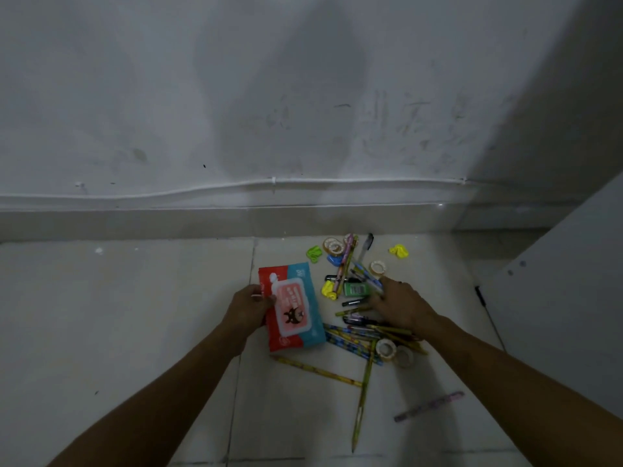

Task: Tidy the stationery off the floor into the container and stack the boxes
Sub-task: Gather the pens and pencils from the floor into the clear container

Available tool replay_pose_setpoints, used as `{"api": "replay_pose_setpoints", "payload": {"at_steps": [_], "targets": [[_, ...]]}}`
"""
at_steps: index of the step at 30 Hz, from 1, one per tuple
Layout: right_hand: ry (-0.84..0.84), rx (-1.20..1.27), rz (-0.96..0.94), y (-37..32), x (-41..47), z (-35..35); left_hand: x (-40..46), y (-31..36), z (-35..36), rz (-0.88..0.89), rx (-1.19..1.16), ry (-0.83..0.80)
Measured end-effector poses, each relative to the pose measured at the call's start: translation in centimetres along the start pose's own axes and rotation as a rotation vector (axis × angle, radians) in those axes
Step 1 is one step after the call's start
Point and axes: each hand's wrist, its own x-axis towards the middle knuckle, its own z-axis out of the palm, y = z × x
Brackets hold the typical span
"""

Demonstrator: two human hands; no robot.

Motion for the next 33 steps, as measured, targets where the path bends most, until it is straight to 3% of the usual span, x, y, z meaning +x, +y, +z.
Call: {"api": "replay_pose_setpoints", "payload": {"at_steps": [2,5,13,18,22,25,29,33], "targets": [[-0.039,0.03,-0.047,-0.3,-0.8,0.4,0.3,-0.2,-0.2,-0.007,0.012,0.023],[-0.096,-0.112,-0.141,-0.9,-1.8,1.3,0.6,-0.6,-0.7,0.005,0.071,0.074],[-0.018,-0.161,-0.279,-1.8,-2.5,3.7,1.1,-1.8,-1.5,0.038,0.191,0.117],[0.009,-0.263,-0.298,-2.6,-1.9,4.9,2.2,-2.2,-2.1,0.057,0.234,0.303],[-0.016,-0.402,-0.317,-3.2,-1.4,5.3,2.7,-2.4,-2.3,0.057,0.251,0.253],[0.001,-0.436,-0.322,-3.7,-1.4,5.9,2.8,-2.8,-2.4,0.043,0.549,0.282],[-0.003,-0.403,-0.313,-4.0,-1.7,6.9,2.2,-3.1,-2.8,0.297,0.749,0.346],[0.052,-0.217,-0.312,-3.4,-1.9,6.1,1.4,-2.5,-2.3,0.541,0.963,0.147]]}}
